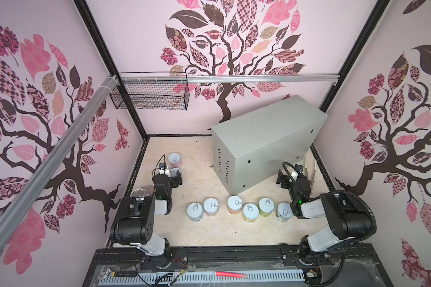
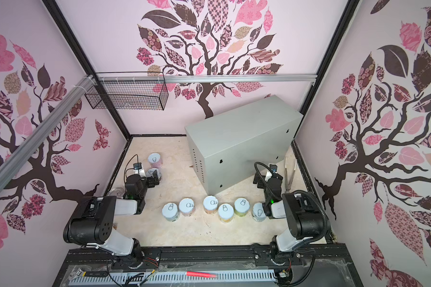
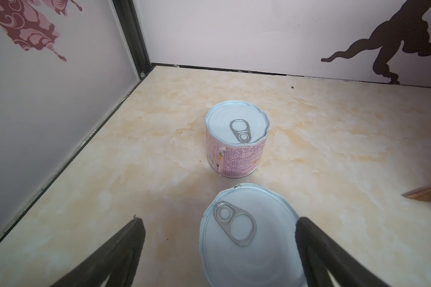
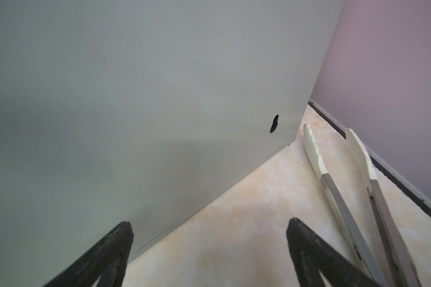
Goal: Place and organize the canned foods onto the counter
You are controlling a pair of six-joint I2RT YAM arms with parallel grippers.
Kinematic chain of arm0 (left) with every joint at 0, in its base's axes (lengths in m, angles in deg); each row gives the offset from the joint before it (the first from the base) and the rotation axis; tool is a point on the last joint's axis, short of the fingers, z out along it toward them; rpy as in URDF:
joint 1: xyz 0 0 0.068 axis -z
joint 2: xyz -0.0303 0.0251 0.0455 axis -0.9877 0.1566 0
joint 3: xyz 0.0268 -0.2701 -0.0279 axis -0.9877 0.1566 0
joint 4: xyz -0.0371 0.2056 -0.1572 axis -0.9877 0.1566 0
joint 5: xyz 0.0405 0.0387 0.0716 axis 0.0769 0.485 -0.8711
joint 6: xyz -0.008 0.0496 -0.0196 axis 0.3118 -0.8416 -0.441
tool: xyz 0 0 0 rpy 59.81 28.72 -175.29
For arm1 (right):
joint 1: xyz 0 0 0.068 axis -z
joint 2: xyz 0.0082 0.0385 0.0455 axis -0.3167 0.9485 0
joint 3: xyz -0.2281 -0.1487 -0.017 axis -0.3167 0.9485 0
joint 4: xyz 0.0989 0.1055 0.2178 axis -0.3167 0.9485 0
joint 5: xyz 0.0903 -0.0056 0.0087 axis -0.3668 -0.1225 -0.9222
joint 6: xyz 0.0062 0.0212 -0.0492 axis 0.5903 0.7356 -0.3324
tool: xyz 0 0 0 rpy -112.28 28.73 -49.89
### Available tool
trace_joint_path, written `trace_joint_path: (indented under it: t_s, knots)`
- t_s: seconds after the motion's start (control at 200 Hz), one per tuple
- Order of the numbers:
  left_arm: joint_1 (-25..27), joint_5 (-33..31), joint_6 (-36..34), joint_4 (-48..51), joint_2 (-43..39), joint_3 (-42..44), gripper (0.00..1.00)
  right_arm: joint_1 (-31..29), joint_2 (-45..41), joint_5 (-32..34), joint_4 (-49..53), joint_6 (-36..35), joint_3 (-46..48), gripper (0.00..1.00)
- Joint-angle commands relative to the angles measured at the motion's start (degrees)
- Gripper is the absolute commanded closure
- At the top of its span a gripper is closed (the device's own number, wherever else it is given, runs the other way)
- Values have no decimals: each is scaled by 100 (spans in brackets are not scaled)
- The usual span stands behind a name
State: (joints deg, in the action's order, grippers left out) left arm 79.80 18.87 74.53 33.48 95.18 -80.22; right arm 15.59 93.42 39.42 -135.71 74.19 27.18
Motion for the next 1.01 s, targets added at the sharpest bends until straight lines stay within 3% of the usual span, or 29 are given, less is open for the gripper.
trace_joint_path:
  t_s: [0.0, 1.0]
  knots:
    - [9, 36, -39, -58, 11, -54, 2, 5, 18, -46, -65, -28, -100, 0]
    - [-6, 65, -35, -7, -6, -77, 2, 18, 1, -81, -69, -7, -93, 0]
